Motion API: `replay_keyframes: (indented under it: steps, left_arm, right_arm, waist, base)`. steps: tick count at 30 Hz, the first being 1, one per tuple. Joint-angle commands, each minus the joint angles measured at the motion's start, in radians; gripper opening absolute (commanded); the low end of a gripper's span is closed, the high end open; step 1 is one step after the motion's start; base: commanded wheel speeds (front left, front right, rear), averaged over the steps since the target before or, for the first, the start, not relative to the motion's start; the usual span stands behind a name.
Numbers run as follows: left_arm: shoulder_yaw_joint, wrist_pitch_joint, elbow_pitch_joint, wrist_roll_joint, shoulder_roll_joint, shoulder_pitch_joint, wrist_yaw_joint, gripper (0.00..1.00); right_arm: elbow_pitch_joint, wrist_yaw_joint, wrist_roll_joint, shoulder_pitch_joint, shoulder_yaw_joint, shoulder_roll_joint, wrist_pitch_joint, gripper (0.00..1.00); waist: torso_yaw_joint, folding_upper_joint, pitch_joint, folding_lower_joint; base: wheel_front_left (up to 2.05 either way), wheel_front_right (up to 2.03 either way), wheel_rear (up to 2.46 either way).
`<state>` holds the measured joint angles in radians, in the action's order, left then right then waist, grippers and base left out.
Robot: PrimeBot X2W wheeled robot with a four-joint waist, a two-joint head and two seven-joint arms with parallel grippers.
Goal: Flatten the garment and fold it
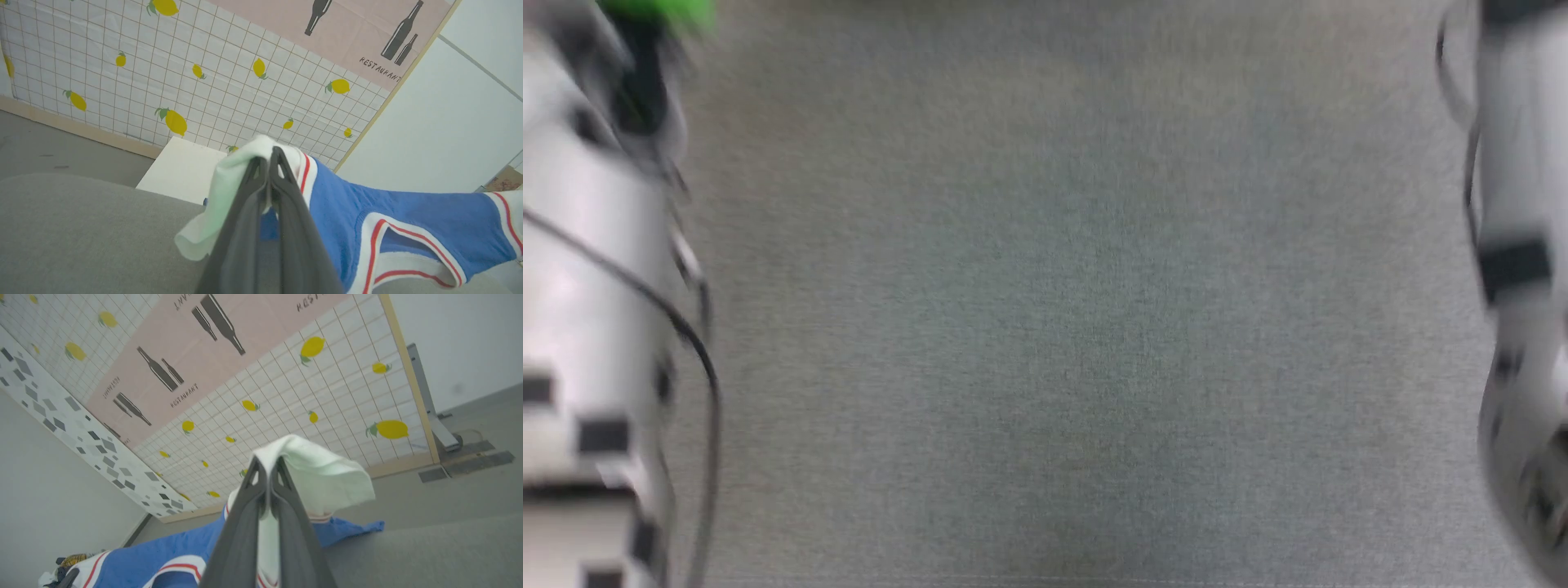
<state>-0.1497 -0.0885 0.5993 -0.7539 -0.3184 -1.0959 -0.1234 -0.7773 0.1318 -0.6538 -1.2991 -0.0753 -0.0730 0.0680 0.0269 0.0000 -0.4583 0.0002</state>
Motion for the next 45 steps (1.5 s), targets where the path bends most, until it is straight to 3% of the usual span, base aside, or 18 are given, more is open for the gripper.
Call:
replay_keyframes:
  steps: [1,4,8,14,20,24,28,34,39,40,41,45]
  left_arm:
    - [-0.004,-0.002,-0.03,-0.032,0.0,0.086,-0.007,0.0]
    - [-0.029,-0.009,-0.1,-0.045,0.007,0.266,-0.007,0.0]
    - [-0.043,-0.01,-0.225,-0.05,0.011,0.523,0.032,0.0]
    - [-0.073,0.045,-0.383,-0.054,0.011,0.842,0.126,0.0]
    - [-0.103,0.127,-0.456,-0.052,0.002,1.039,0.223,0.0]
    - [-0.161,0.209,-0.473,0.009,-0.039,1.109,0.289,0.0]
    - [-0.232,0.285,-0.455,0.077,-0.068,1.105,0.32,0.0]
    - [-0.282,0.33,-0.402,0.122,-0.069,1.063,0.334,0.0]
    - [-0.275,0.311,-0.38,0.116,-0.056,1.04,0.333,0.0]
    - [-0.269,0.304,-0.379,0.111,-0.052,1.036,0.331,0.0]
    - [-0.265,0.298,-0.379,0.107,-0.051,1.034,0.331,0.0]
    - [-0.238,0.265,-0.396,0.089,-0.048,1.045,0.336,0.0]
  right_arm:
    - [0.07,-0.001,-0.035,0.107,0.004,-0.022,0.022,0.0]
    - [0.24,-0.001,-0.087,0.363,-0.015,-0.052,0.07,0.0]
    - [0.47,-0.001,-0.091,0.708,-0.087,-0.049,0.126,0.0]
    - [0.759,-0.001,-0.053,1.113,-0.215,0.009,0.277,0.0]
    - [0.916,-0.001,0.039,1.359,-0.241,0.022,0.424,0.0]
    - [0.96,-0.001,0.187,1.428,-0.203,0.022,0.506,0.0]
    - [0.947,-0.001,0.34,1.423,-0.127,0.022,0.592,0.0]
    - [0.791,-0.001,0.534,1.335,0.0,0.007,0.736,0.0]
    - [0.671,-0.001,0.594,1.278,0.03,0.008,0.797,0.0]
    - [0.654,-0.001,0.598,1.271,0.033,0.008,0.802,0.31]
    - [0.644,-0.001,0.6,1.268,0.036,0.006,0.803,1.0]
    - [0.658,-0.001,0.579,1.26,0.039,-0.01,0.791,1.0]
  waist:
    - [-0.05,0.0,0.161,-0.0002]
    - [-0.068,0.0,0.246,-0.0002]
    - [-0.074,0.0,0.332,-0.0002]
    - [-0.083,0.0,0.404,-0.0002]
    - [-0.07,0.0,0.447,-0.0002]
    - [-0.065,0.0,0.455,-0.0002]
    - [-0.06,0.0,0.445,-0.0002]
    - [-0.048,0.0,0.417,-0.0002]
    - [-0.048,0.0,0.399,-0.0002]
    - [-0.049,0.0,0.397,-0.0002]
    - [-0.049,0.0,0.397,-0.0002]
    - [-0.042,0.0,0.399,-0.0002]
  base:
    - [0.0,0.0,0.0]
    - [0.0,0.0,0.0]
    - [0.0,0.0,0.0]
    - [0.0,0.0,0.0]
    - [0.0,0.0,0.0]
    - [0.0,0.0,0.0]
    - [0.0,0.0,0.0]
    - [0.0,0.0,0.0]
    - [0.0,0.0,0.0]
    - [0.0,0.0,0.0]
    - [0.0,0.0,0.0]
    - [0.0,0.0,0.0]
